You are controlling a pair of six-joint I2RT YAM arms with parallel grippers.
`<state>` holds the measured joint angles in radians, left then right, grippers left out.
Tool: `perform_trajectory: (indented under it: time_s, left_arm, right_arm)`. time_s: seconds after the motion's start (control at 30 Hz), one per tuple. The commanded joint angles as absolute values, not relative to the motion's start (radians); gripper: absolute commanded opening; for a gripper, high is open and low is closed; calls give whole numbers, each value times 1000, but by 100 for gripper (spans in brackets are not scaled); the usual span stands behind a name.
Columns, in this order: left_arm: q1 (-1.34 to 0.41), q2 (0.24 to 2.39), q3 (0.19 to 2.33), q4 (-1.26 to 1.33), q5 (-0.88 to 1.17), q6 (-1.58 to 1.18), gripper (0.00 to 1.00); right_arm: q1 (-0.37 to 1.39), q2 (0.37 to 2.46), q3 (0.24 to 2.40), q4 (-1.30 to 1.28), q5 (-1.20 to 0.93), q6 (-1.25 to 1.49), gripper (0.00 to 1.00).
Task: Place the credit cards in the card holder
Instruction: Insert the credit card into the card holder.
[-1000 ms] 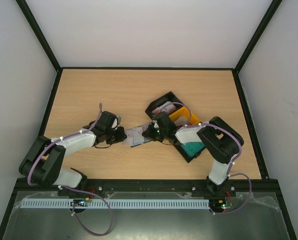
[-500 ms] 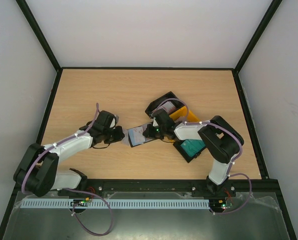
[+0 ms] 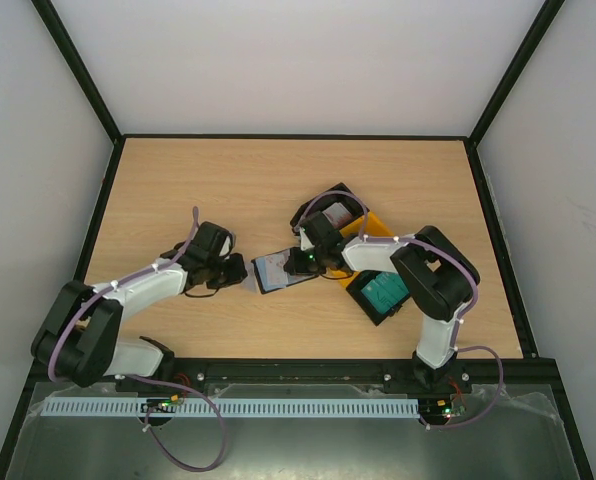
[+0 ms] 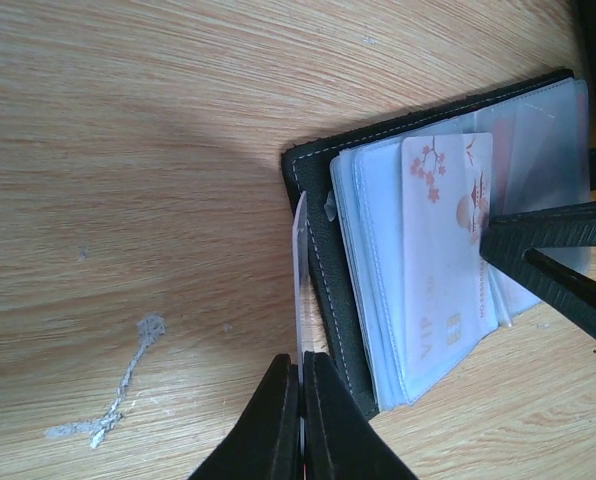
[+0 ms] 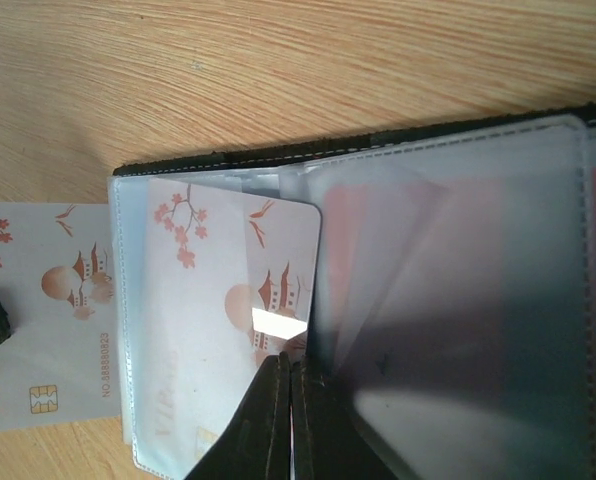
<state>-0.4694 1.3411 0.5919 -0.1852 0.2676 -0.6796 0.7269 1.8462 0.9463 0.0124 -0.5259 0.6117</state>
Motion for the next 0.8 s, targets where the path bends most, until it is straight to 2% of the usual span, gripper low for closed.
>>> perform_trajectory:
  time_s: [0.0,0.3,0.53,0.77]
  left_arm:
    - [-466,1378,593,-183,287,-662,2]
    - [-466,1389,601,-179,299,-652,2]
    - [-466,1357,612,-200,274,-654,2]
    - [-466,1262,634,-172,326,-659,2]
  right_arm:
    - [738,1868,971,-28,-550,569,2]
    - [752,1868,997,1,-556,535,3]
    - [753,1832,1018,-56,-371,592,24]
    - [753,1817,1008,-77,-307,646,28]
